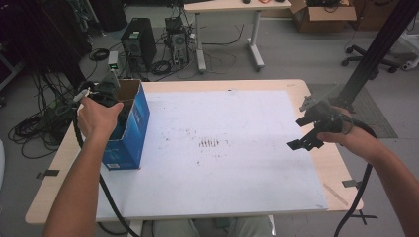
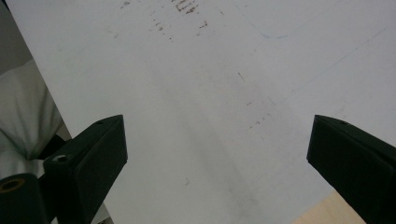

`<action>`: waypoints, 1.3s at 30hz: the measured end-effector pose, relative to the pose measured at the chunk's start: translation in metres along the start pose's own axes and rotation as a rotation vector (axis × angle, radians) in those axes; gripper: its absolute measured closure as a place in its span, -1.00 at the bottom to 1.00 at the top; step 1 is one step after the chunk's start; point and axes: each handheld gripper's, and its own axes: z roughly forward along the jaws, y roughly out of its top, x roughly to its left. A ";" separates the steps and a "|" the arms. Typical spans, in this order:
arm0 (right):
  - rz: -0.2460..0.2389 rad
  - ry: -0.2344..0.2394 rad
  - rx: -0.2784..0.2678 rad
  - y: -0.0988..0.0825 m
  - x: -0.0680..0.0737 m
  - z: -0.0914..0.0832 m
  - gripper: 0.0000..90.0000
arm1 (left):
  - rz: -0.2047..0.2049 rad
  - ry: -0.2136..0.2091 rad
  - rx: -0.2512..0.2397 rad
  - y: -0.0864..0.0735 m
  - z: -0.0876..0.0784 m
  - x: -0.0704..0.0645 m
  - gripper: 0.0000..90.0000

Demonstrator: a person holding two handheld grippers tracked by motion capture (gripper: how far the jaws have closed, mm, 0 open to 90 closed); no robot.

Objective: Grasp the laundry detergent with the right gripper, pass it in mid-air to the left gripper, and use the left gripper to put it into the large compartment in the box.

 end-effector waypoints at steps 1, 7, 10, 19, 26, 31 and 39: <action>0.000 0.001 0.000 0.000 0.000 0.000 -0.89 | 0.001 -0.004 0.002 0.000 0.000 0.000 -0.17; 0.001 0.001 -0.002 -0.001 0.001 0.000 -0.89 | 0.002 -0.026 -0.001 0.000 0.001 0.002 -0.27; 0.001 0.001 -0.003 -0.002 0.001 -0.002 -0.89 | 0.007 -0.027 -0.007 0.000 0.001 0.001 -0.36; 0.003 -0.001 -0.006 -0.004 0.003 -0.005 -0.89 | -0.005 -0.032 -0.051 -0.002 -0.013 0.005 -0.47; -0.005 -0.001 -0.008 -0.003 0.007 -0.007 -0.88 | -0.005 -0.052 -0.073 -0.004 -0.032 0.007 -0.61; -0.008 -0.003 -0.014 -0.003 0.010 -0.010 -0.88 | 0.001 -0.043 -0.099 -0.006 -0.051 0.008 -0.71; -0.013 -0.013 -0.020 -0.003 0.015 -0.017 -0.88 | 0.059 -0.076 -0.132 -0.016 -0.086 0.004 -0.74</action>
